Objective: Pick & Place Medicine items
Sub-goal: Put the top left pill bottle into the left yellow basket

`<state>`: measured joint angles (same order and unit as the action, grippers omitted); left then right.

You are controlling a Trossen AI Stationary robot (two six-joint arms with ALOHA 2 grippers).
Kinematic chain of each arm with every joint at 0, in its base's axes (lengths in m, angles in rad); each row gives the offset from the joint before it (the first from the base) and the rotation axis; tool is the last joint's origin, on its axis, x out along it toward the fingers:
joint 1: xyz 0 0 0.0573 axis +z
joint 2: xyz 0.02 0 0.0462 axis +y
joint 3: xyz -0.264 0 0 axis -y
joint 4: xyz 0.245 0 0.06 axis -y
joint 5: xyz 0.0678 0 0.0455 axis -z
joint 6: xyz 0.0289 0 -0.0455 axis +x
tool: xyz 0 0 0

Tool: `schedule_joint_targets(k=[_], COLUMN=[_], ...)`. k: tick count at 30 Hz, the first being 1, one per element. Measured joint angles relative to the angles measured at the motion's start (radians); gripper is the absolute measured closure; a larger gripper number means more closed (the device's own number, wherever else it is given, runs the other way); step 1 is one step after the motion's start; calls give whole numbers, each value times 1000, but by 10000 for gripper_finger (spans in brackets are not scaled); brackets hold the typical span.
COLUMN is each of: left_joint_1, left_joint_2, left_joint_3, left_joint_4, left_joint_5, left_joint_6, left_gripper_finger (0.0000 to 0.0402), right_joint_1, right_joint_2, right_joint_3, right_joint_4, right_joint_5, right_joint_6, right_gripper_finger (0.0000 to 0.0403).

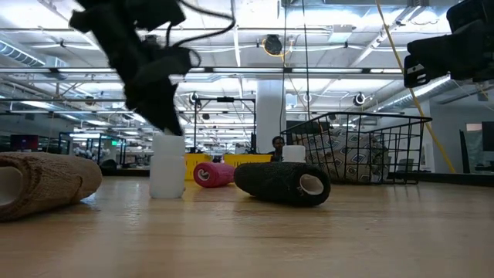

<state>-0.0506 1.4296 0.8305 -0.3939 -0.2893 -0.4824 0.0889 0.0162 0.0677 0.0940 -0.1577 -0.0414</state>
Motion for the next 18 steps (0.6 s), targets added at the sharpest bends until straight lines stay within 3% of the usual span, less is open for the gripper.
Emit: schedule_joint_targets(k=[10,12,18], left_joint_1=[249,329,597], left_joint_2=[-7,-8,20], left_joint_3=[394,415,372], left_joint_4=[-363,-362,-257], left_joint_5=[-71,-61,141], left_joint_6=[296,369,456], left_gripper_finger=[263,263,263], right_joint_1=[0,0,0], right_joint_2=[0,0,0], right_joint_3=[0,0,0], right_joint_4=[0,0,0], right_joint_5=[0,0,0], right_joint_6=[0,0,0], right_gripper_finger=[394,394,394])
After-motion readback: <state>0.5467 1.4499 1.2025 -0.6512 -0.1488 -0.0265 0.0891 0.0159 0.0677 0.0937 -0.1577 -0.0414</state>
